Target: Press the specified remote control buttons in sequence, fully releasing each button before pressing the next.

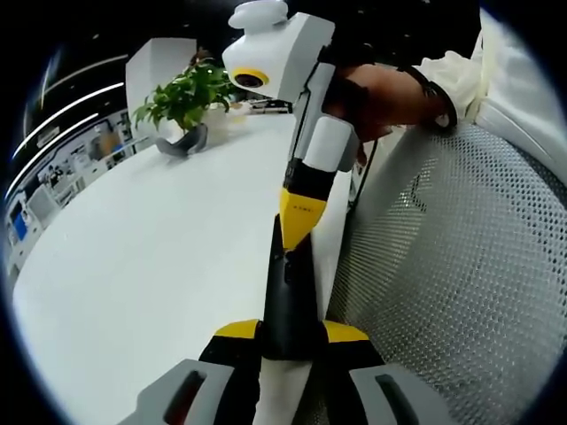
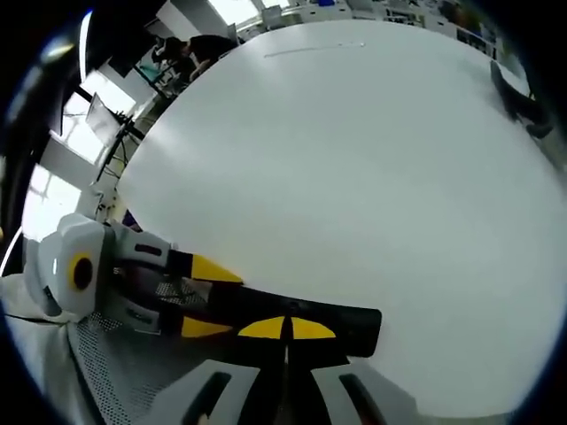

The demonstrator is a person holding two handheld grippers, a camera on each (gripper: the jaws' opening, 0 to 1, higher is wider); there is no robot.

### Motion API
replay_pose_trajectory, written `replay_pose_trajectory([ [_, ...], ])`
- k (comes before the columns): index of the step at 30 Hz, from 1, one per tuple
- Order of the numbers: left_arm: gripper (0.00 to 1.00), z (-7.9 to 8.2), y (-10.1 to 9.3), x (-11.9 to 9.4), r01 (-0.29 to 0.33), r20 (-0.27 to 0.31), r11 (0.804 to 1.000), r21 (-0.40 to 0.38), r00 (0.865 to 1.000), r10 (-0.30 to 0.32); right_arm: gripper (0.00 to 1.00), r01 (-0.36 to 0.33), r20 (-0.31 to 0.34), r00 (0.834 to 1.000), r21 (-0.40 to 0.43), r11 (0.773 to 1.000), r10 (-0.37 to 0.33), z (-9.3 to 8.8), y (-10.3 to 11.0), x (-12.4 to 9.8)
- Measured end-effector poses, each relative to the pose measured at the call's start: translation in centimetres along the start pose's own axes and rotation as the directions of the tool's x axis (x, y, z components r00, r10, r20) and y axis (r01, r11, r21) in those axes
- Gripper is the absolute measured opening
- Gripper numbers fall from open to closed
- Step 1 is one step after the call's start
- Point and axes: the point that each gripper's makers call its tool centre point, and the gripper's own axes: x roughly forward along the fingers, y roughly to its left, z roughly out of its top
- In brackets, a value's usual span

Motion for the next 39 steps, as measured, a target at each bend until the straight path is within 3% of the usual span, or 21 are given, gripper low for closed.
replay_pose_trajectory([
  [11,0.25,0.0,-0.1,0.0,0.000,0.003,1.000,-0.002,1.000,0.000,0.00,-0.028,-0.057,0.998,0.025,0.999,0.029,-1.0,0.6,0.2],
  [15,0.25,0.0,0.0,0.0,0.000,0.003,1.000,-0.003,1.000,0.000,0.00,0.008,-0.084,0.996,-0.006,1.000,-0.008,-1.4,0.1,0.5],
  [39,0.25,0.0,-0.1,0.0,0.001,0.003,1.000,0.010,1.000,-0.001,0.00,-0.002,-0.076,0.997,-0.037,0.999,-0.001,-1.6,0.4,0.6],
])
